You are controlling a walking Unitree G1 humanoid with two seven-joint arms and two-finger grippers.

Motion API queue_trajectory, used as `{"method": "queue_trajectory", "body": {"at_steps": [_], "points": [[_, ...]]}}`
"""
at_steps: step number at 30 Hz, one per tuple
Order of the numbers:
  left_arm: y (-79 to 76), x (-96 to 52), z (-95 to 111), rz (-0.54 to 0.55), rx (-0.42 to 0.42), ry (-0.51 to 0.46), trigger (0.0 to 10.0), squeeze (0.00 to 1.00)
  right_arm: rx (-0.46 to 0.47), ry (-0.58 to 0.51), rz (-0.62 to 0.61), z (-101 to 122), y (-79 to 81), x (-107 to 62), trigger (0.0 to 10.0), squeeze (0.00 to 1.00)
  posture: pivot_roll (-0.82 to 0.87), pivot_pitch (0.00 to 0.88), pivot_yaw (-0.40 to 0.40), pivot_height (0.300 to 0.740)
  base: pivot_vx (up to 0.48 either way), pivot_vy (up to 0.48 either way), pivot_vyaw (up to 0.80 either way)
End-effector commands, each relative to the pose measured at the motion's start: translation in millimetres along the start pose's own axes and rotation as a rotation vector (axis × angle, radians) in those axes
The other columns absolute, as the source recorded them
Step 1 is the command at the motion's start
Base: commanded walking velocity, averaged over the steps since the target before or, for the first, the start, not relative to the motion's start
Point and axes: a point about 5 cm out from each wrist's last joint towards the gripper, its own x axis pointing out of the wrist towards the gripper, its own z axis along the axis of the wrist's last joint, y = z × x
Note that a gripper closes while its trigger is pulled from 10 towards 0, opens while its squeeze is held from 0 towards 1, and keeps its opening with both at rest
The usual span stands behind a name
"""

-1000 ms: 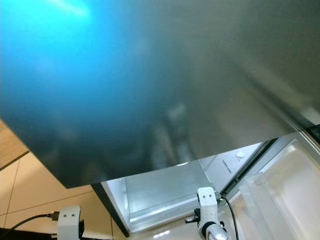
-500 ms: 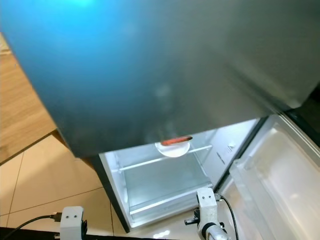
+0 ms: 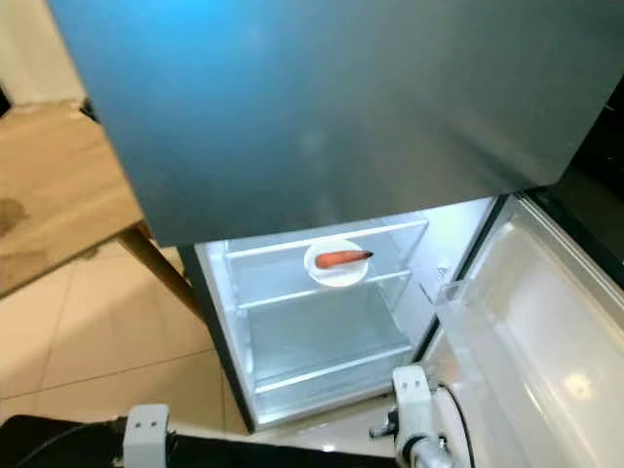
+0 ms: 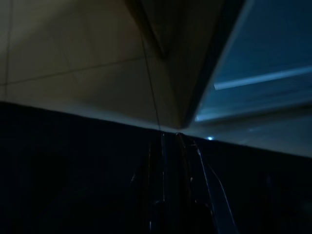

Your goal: Restocking fridge

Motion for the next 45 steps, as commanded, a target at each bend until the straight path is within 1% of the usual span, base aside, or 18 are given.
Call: {"method": "queue_trajectory", "body": {"at_steps": [1,10,15,21,33,45], "points": [[0.0,-1.7,-4,0.003,0.0,0.018,10.0,0.0,-0.006,0.008,-0.002,-1,-0.5,-0.3,10.0,0.0,-0.07,0.072,-0.051,0.74,-0.274,0.0,0.0],[0.4,-2.1,-6,0.004,-0.003,0.033,10.0,0.0,-0.022,0.005,0.014,0,0.4,0.0,10.0,0.0,-0.07,0.078,-0.052,0.74,-0.06,0.0,0.0],[0.2,-2.6,-7,-0.004,0.005,0.039,10.0,0.0,-0.008,0.003,0.013,0,0.3,0.0,10.0,0.0,-0.08,0.081,-0.05,0.74,0.0,0.0,-0.16],[-2.3,-1.4,-6,-0.041,0.038,0.044,10.0,0.0,-0.001,0.0,0.002,0,0.5,0.2,10.0,0.0,-0.08,0.084,-0.034,0.74,0.0,0.0,-0.73],[-8.4,6.6,5,-0.075,0.06,0.022,10.0,0.0,0.012,-0.004,-0.007,0,1.5,0.2,10.0,0.0,-0.08,0.085,-0.024,0.74,0.0,0.0,-0.8],[-11.6,9.2,9,-0.107,0.083,0.012,10.0,0.0,0.026,-0.006,-0.017,0,1.6,0.2,10.0,0.0,-0.08,0.081,-0.012,0.74,0.0,0.0,-0.8]]}}
